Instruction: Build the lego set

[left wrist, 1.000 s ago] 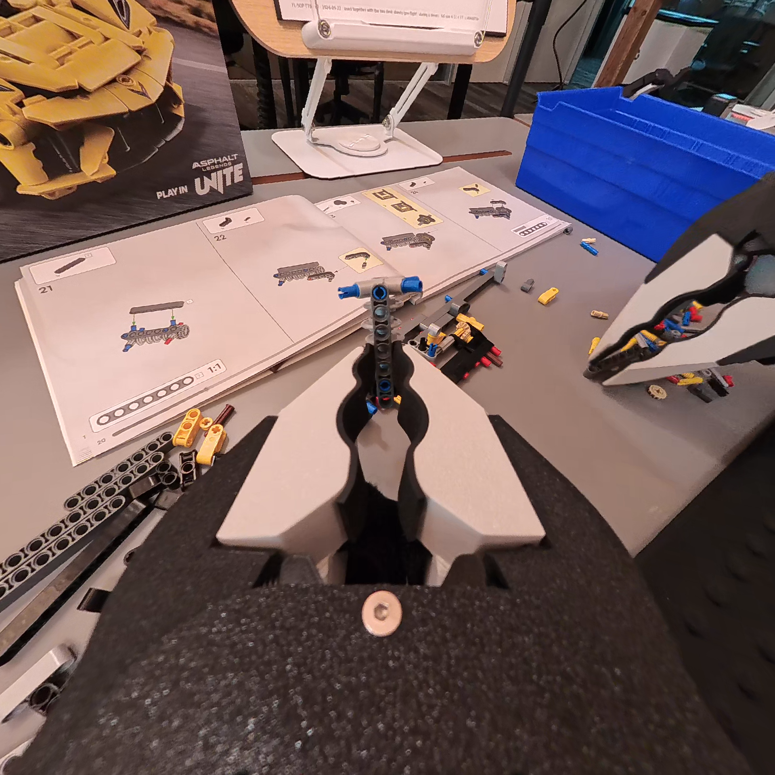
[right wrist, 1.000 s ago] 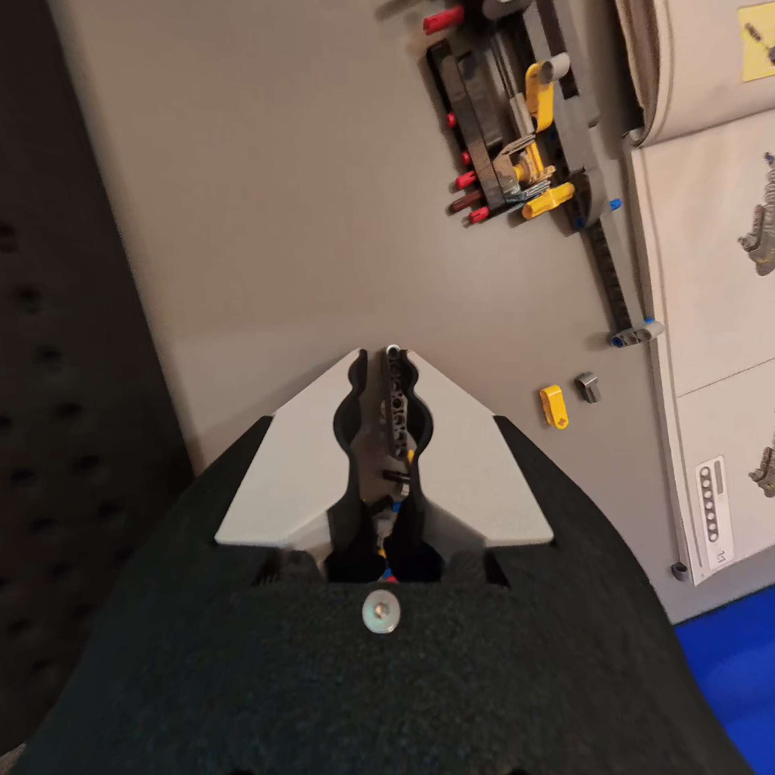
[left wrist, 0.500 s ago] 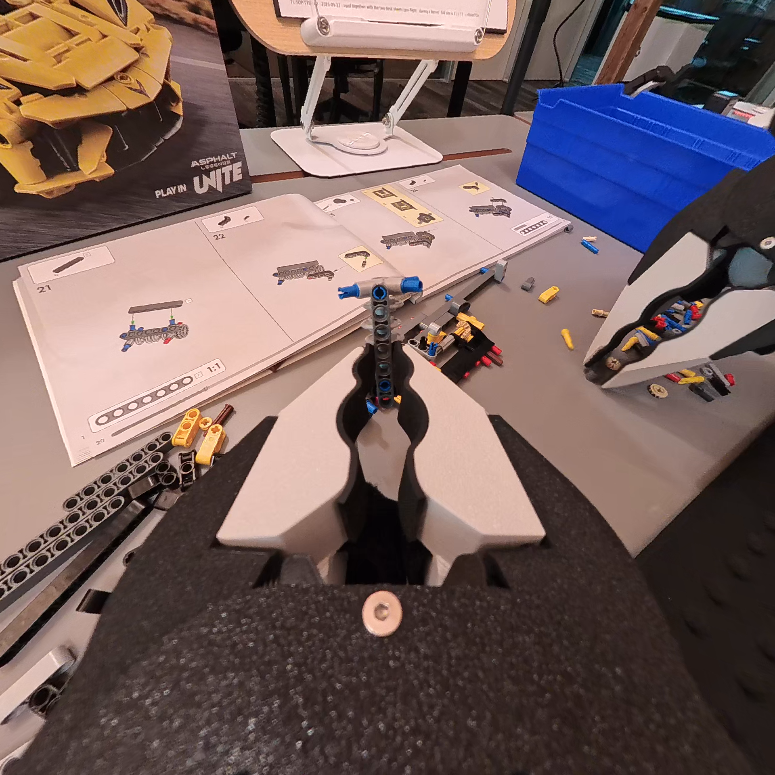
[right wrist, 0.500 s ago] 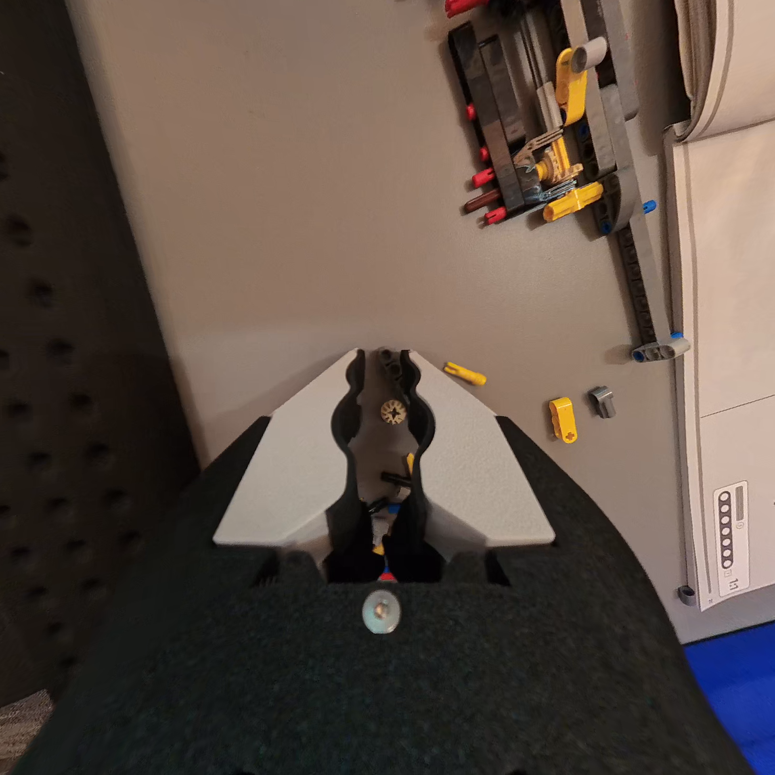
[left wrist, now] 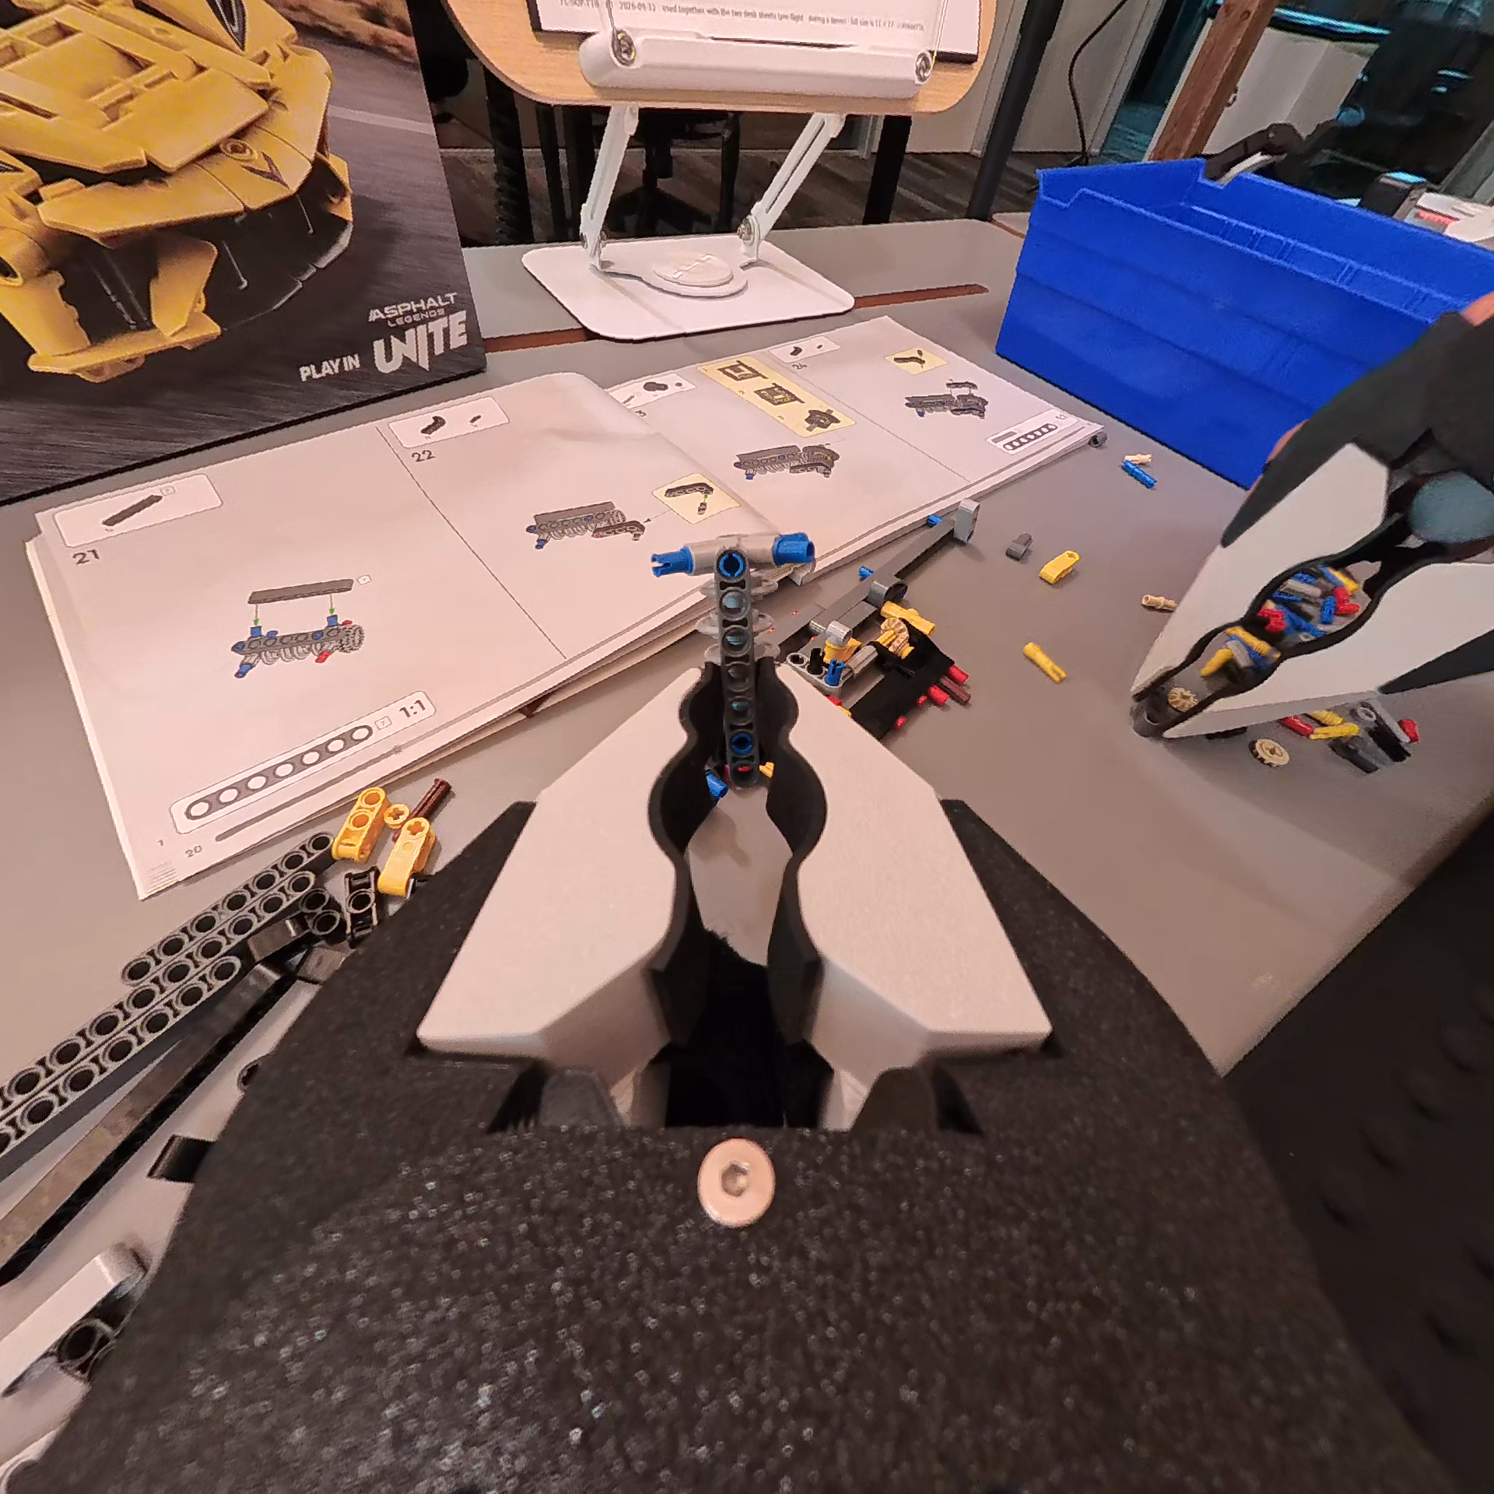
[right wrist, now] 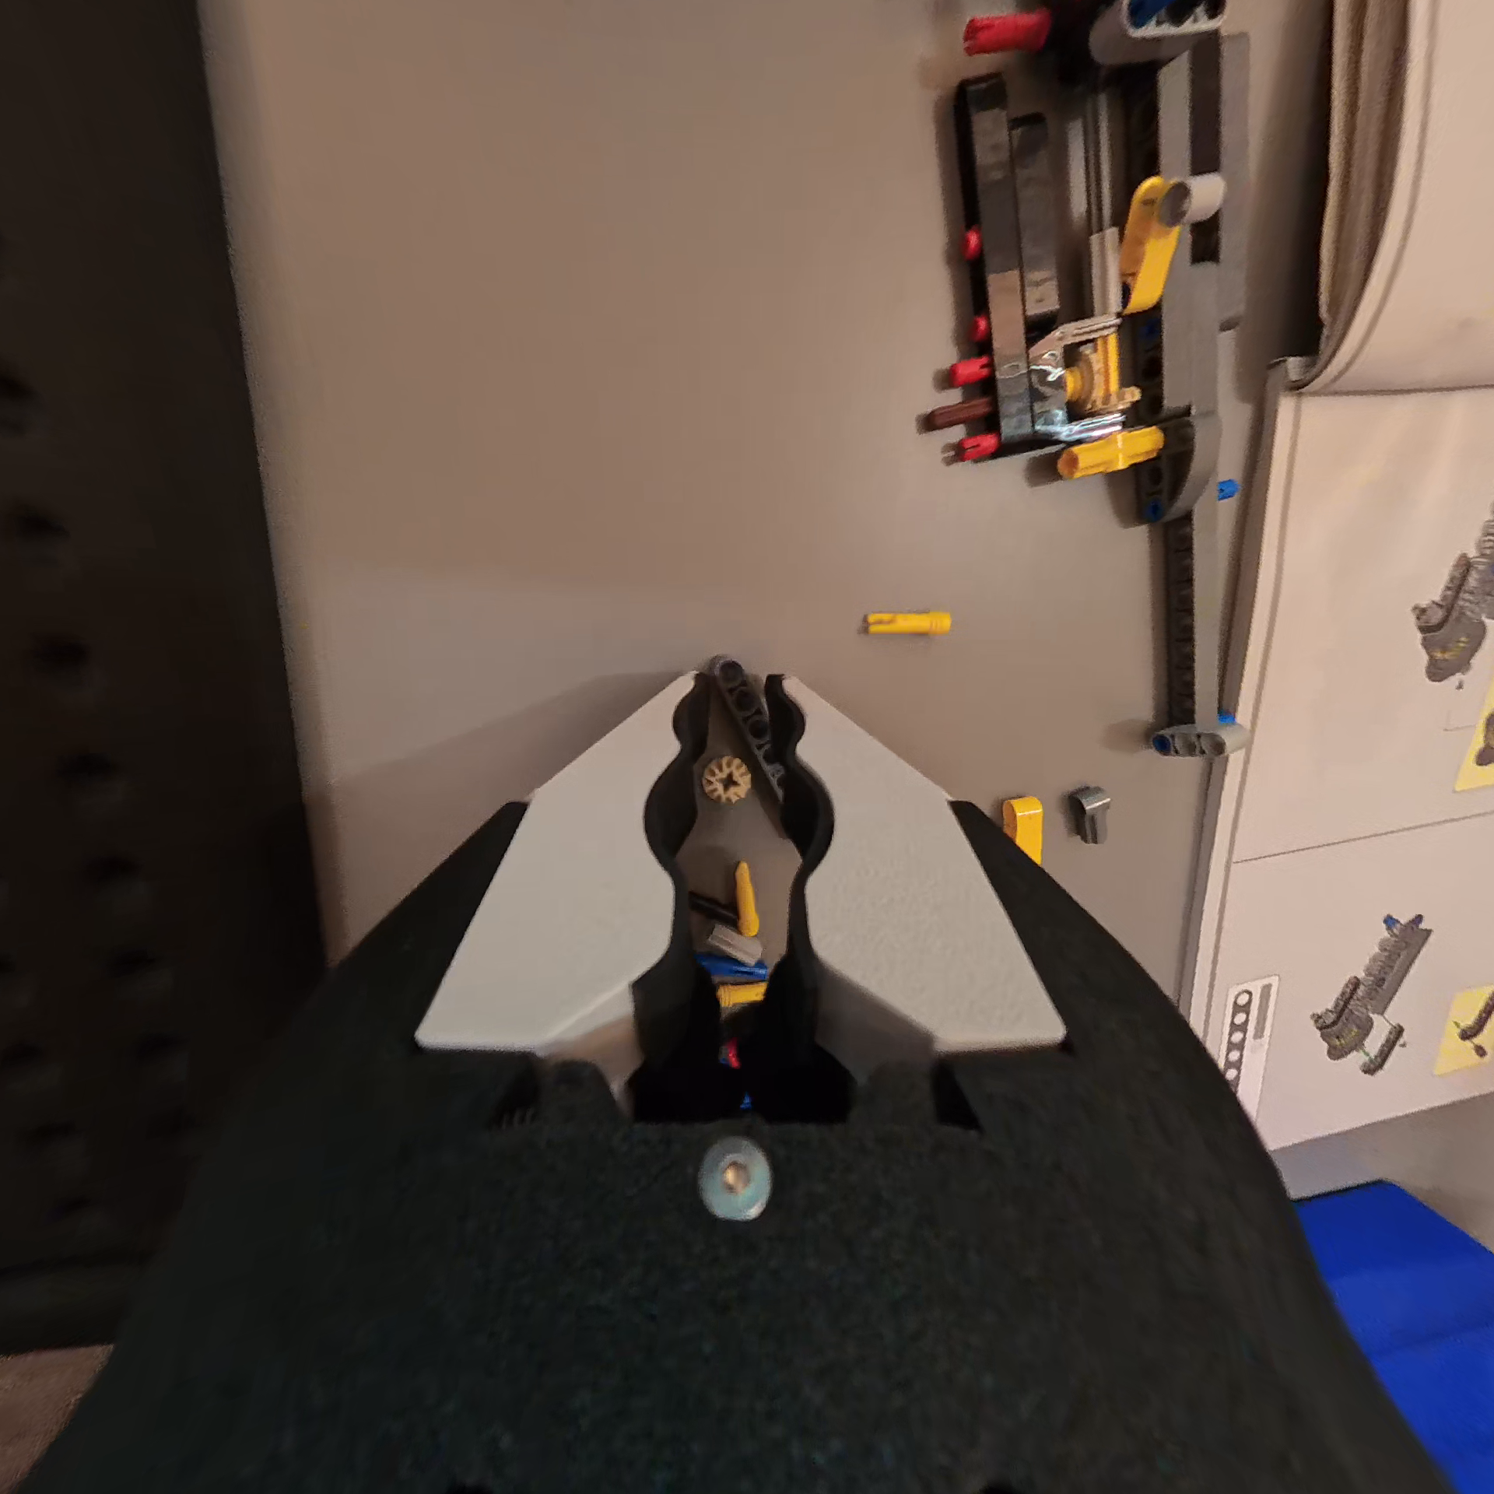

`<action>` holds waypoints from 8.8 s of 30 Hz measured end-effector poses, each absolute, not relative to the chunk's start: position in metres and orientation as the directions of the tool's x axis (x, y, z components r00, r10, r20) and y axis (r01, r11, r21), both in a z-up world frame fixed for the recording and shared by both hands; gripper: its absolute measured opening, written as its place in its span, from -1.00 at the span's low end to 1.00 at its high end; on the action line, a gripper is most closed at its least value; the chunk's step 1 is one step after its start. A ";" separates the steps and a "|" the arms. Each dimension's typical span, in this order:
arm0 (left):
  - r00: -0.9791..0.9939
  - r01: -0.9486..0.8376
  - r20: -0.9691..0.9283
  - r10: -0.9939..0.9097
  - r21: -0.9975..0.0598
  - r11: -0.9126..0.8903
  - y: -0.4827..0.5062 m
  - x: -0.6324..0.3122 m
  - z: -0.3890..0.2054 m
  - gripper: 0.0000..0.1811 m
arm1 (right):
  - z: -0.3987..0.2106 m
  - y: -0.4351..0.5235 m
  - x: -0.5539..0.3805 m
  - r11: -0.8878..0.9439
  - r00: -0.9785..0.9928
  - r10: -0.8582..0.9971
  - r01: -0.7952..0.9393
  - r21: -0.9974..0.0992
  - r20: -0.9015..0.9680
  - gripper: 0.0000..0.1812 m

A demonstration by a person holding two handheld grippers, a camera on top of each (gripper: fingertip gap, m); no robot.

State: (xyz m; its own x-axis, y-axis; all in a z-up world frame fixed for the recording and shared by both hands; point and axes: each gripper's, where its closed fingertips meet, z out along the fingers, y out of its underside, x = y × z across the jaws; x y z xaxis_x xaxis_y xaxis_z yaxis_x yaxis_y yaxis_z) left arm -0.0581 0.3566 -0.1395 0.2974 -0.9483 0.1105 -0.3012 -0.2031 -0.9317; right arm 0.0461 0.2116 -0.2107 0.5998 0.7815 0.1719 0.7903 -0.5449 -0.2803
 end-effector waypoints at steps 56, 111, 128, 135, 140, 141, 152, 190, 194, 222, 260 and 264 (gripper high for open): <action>0.347 -0.220 0.146 -0.927 -0.948 -0.231 0.364 -0.062 -0.125 -0.92 | -0.096 0.363 -0.053 -0.142 0.983 0.003 -0.181 -0.973 -0.184 -0.93; 0.382 -0.410 -0.342 -0.858 -0.895 0.175 0.359 -0.064 -0.118 -0.91 | -0.107 0.358 -0.047 -0.320 0.643 0.237 -0.656 -0.683 -0.729 -0.93; 0.359 -0.390 -0.410 -0.838 -0.882 0.265 0.354 -0.067 -0.109 -0.91 | -0.098 0.352 -0.050 -0.410 0.664 0.312 -0.551 -0.727 -0.680 -0.92; 0.285 -0.322 -0.289 -0.914 -0.927 0.193 0.346 -0.065 -0.111 -0.89 | -0.095 0.349 -0.049 -0.396 0.633 0.343 -0.572 -0.718 -0.694 -0.92; 0.282 -0.321 -0.236 -0.930 -0.936 0.141 0.349 -0.065 -0.114 -0.90 | -0.096 0.349 -0.052 -0.393 0.653 0.350 -0.549 -0.738 -0.672 -0.92; 0.287 -0.330 -0.245 -0.926 -0.933 0.145 0.350 -0.066 -0.115 -0.90 | -0.097 0.349 -0.052 -0.392 0.661 0.344 -0.544 -0.742 -0.667 -0.92; 0.188 -0.529 -0.600 -0.778 -0.729 0.435 0.330 -0.084 -0.124 -0.90 | -0.127 0.331 -0.064 -0.490 0.697 0.189 -0.543 -0.682 -0.692 -0.93; -0.011 -0.506 -0.338 -0.941 -0.810 0.296 0.324 -0.095 -0.142 -0.89 | -0.141 0.327 -0.064 -0.308 0.777 0.350 0.623 -0.719 0.524 -0.92; -0.021 -0.505 -0.363 -0.931 -0.800 0.324 0.326 -0.094 -0.139 -0.90 | -0.142 0.328 -0.065 -0.323 0.843 0.340 0.522 -0.790 0.417 -0.92; 0.123 -0.460 -0.395 -0.910 -0.836 0.301 0.333 -0.084 -0.140 -0.91 | -0.132 0.328 -0.068 -0.564 0.655 0.229 -0.514 -0.647 -0.720 -0.92; -0.319 -0.222 0.047 -0.947 -0.975 0.027 0.298 -0.080 -0.116 -0.73 | -0.120 0.298 -0.085 -0.579 0.686 0.509 -0.173 -0.797 -0.519 -0.92; -0.299 -0.222 0.114 -0.947 -0.974 -0.047 0.305 -0.079 -0.113 -0.74 | -0.117 0.304 -0.084 -0.590 0.659 0.481 -0.245 -0.769 -0.579 -0.90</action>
